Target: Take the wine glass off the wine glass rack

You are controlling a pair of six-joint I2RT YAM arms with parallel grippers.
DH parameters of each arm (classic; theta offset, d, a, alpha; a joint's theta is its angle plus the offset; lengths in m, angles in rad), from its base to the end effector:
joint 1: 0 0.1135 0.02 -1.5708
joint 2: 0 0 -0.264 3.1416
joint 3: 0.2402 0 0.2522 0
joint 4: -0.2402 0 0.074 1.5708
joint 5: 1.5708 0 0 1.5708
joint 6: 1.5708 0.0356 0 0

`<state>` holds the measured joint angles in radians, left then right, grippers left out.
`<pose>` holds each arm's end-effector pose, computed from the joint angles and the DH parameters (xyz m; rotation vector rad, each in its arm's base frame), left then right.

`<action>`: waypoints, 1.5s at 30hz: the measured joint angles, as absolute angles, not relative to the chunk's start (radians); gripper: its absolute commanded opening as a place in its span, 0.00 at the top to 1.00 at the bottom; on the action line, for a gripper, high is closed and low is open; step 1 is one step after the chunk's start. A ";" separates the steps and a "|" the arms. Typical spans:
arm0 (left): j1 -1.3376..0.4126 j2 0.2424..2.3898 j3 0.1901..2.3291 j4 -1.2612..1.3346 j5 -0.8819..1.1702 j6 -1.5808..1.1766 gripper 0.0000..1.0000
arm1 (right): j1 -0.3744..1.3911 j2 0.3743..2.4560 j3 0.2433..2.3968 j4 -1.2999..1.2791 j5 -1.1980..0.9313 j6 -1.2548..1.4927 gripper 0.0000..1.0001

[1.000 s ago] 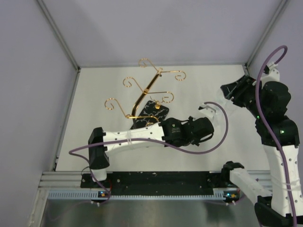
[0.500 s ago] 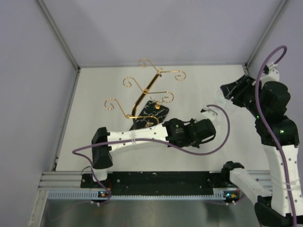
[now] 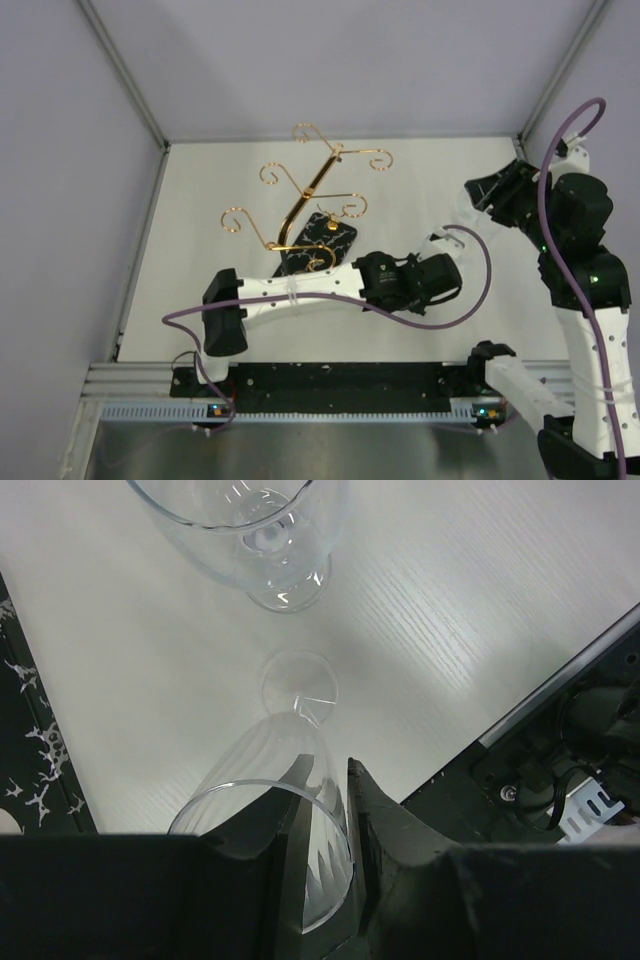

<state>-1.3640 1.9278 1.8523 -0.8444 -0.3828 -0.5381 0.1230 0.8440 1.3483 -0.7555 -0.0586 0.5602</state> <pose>0.1005 -0.4141 0.3171 0.8311 2.2934 -0.3947 0.1349 0.0188 0.4545 0.3610 1.8191 0.5331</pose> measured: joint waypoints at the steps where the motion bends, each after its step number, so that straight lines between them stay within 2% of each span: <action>1: -1.364 1.929 1.856 -0.847 -0.383 -0.537 0.74 | 0.123 0.844 1.348 -0.755 -0.060 0.561 0.45; 10: -1.370 1.940 1.921 -0.891 -0.387 -0.521 0.68 | 0.123 0.844 1.348 -0.749 -0.070 0.561 0.39; 22: -1.377 1.940 1.973 -0.927 -0.414 -0.500 0.61 | 0.123 0.844 1.348 -0.748 -0.073 0.561 0.37; 35: -1.382 1.937 1.998 -0.954 -0.444 -0.490 0.58 | 0.123 0.844 1.348 -0.748 -0.077 0.561 0.33; 45: -1.407 1.774 1.998 -0.946 -0.431 -0.477 0.56 | 0.123 0.854 1.348 -0.748 -0.090 0.569 0.28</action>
